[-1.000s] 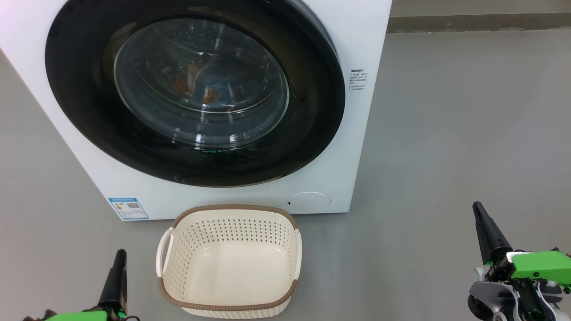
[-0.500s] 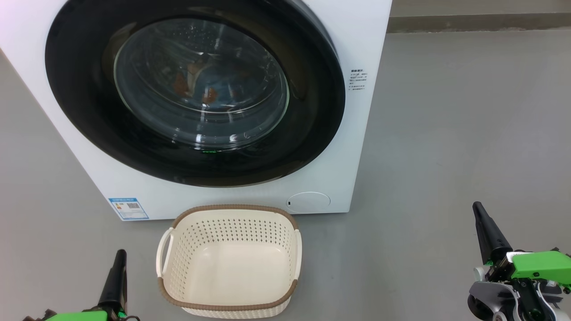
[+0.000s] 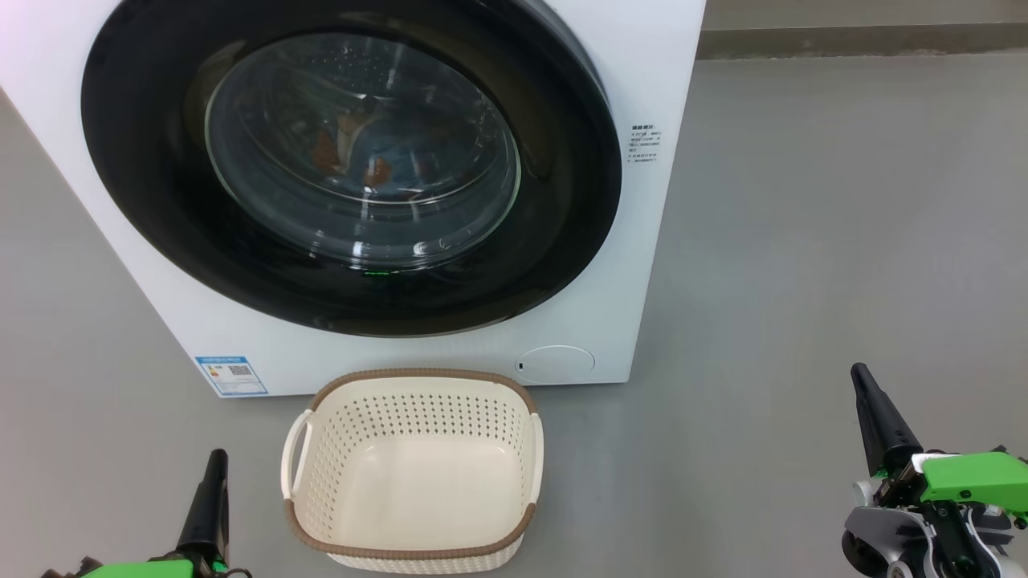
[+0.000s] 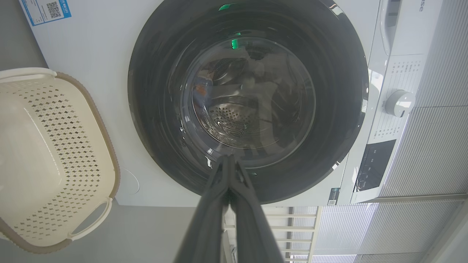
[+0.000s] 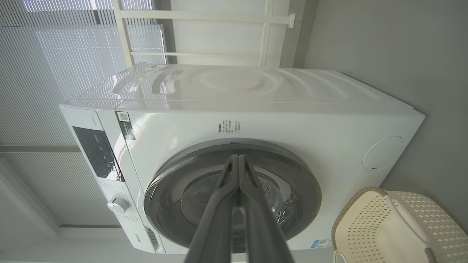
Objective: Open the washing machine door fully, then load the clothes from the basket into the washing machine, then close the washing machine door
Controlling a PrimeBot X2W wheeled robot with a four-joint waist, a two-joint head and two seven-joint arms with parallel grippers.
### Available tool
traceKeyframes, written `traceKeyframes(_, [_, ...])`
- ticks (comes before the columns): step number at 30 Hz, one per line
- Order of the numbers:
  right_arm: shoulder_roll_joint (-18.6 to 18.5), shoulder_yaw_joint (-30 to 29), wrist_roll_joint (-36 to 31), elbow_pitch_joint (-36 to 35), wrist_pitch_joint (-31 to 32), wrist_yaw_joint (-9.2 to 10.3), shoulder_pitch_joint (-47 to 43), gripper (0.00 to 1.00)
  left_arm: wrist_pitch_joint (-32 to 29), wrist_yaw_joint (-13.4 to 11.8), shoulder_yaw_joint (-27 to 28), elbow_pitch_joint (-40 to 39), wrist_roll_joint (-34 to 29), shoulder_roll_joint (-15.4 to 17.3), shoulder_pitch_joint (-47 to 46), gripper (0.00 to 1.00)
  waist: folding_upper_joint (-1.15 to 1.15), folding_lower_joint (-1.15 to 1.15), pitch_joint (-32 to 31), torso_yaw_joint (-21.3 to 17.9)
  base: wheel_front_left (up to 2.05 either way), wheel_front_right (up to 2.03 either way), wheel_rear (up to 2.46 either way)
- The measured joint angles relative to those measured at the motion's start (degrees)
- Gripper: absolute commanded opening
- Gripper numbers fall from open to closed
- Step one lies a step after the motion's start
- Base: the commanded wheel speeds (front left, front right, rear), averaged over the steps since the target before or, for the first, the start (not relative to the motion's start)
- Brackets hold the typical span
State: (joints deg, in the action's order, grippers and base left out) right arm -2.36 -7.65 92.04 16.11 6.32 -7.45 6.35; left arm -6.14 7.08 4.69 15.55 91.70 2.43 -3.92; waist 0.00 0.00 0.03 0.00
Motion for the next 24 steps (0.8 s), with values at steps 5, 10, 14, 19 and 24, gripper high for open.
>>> traceKeyframes(5, [0.0, 0.0, 0.0, 0.0, 0.0, 0.0, 0.0, 0.0, 0.0, 0.0, 0.0, 0.0, 0.0, -0.01, 0.0, 0.0, 0.0, 0.0, 0.0, 0.0, 0.0, 0.0, 0.0])
traceKeyframes(10, [0.0, 0.0, 0.0, 0.0, 0.0, 0.0, 0.0, 0.0, 0.0, 0.01, 0.01, 0.0, 0.0, -0.01, -0.01, 0.0, 0.0, 0.0, 0.0, 0.0, 0.0, 0.0, 0.0])
traceKeyframes(14, [0.0, 0.0, 0.0, 0.0, 0.0, 0.0, 0.0, 0.0, 0.0, 0.01, 0.01, 0.0, 0.0, -0.01, -0.01, 0.0, 0.0, 0.0, 0.0, 0.0, 0.0, 0.0, 0.0])
traceKeyframes(19, [0.0, 0.0, 0.0, 0.0, 0.0, 0.0, 0.0, 0.0, 0.0, 0.0, 0.01, 0.0, 0.0, -0.01, -0.01, 0.0, 0.0, 0.0, 0.0, 0.0, 0.0, 0.0, 0.0])
traceKeyframes(24, [0.0, 0.0, 0.0, 0.0, 0.0, 0.0, 0.0, 0.0, 0.0, 0.0, 0.01, 0.0, 0.0, -0.01, -0.01, 0.0, 0.0, 0.0, 0.0, 0.0, 0.0, 0.0, 0.0])
